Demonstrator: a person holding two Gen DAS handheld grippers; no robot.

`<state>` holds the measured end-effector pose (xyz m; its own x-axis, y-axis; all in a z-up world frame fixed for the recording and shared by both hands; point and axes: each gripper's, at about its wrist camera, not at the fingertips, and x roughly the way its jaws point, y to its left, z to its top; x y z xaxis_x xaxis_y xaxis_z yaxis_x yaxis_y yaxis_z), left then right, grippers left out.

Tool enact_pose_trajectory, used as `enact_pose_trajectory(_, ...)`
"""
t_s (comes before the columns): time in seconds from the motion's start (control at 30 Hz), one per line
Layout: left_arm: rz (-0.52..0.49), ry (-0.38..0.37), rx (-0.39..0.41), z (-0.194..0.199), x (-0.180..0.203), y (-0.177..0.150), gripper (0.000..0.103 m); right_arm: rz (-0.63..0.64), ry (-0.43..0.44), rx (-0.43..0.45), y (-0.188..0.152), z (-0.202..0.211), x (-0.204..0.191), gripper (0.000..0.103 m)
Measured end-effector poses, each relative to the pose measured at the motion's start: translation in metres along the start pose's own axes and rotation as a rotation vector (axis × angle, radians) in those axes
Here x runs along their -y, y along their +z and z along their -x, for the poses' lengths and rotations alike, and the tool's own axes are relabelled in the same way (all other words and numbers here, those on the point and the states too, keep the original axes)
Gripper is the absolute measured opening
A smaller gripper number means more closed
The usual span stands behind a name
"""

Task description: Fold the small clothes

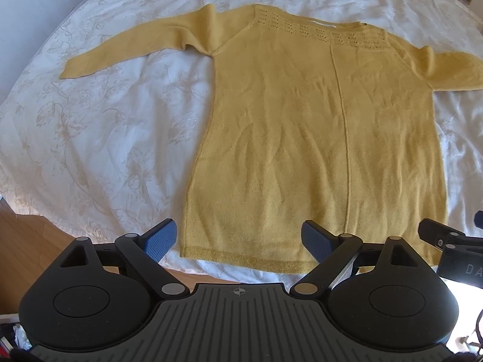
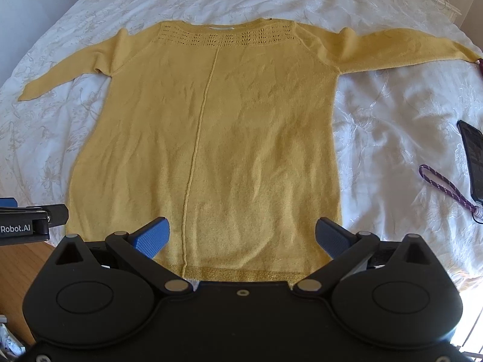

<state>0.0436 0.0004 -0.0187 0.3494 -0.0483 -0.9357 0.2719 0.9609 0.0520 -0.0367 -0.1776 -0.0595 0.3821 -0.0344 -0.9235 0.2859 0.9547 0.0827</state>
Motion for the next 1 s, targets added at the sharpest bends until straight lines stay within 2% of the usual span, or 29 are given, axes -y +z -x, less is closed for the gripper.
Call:
enact_pose_trajectory(0.3, -0.029, -0.008, 0.031, -0.014, -0.009, 0.057, 0.09, -0.116, 0.025, -0.025, 0.039, -0.022, 0.004, 0.102)
enact_pose_trajectory(0.47, -0.062, -0.029, 0.08, -0.019, -0.012, 0.099, 0.09, -0.161, 0.016, 0.008, 0.076, -0.031, 0.006, 0.102)
enact_pose_trajectory(0.67, -0.111, -0.065, 0.079, -0.038, -0.014, 0.143, 0.09, -0.193, -0.009, 0.07, 0.119, -0.038, 0.015, 0.102)
enact_pose_trajectory(0.83, -0.161, -0.113, 0.112, -0.049, -0.01, 0.173, 0.09, -0.236, -0.047, 0.132, 0.148, -0.034, 0.036, 0.102)
enact_pose_trajectory(1.0, -0.155, -0.121, 0.139, -0.054, -0.005, 0.199, 0.09, -0.258, -0.063, 0.134, 0.176, -0.033, 0.071, 0.102)
